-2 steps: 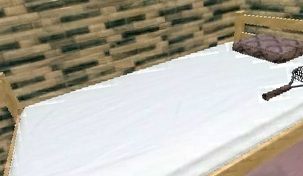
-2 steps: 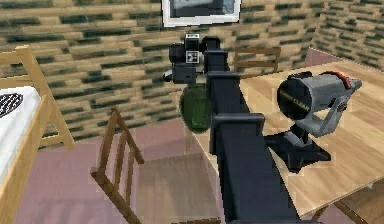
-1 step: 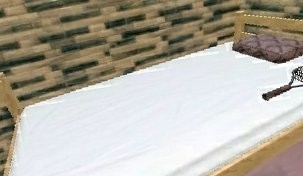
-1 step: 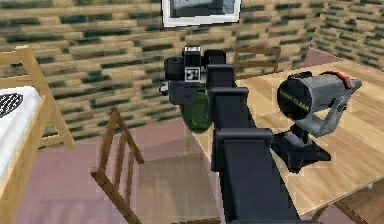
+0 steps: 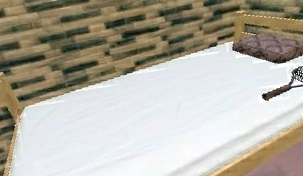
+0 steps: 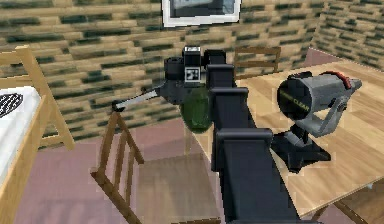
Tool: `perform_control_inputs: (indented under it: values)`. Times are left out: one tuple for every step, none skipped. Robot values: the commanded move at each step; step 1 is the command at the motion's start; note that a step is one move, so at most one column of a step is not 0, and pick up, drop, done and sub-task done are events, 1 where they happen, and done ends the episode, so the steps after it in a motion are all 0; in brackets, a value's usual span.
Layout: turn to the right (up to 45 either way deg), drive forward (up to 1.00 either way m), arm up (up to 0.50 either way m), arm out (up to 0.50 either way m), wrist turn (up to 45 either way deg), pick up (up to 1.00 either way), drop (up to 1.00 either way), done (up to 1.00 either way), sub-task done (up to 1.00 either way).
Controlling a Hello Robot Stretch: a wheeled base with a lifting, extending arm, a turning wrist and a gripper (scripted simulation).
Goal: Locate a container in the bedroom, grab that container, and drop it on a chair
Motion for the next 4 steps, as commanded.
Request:
perform_control_inputs:
  values:
    - [0.0, 0.00, 0.00, 0.00, -45.0, 0.00, 0.00, 0.00, 0.00]
    - [0.0, 0.00, 0.00, 0.00, -36.0, 0.00, 0.00, 0.00, 0.00]
    - [0.0, 0.00, 0.00, -0.28, 0.0, 0.00, 0.00, 0.00, 0.00]
    - [0.0, 0.00, 0.00, 0.40, 0.0, 0.00, 0.00, 0.00, 0.00]
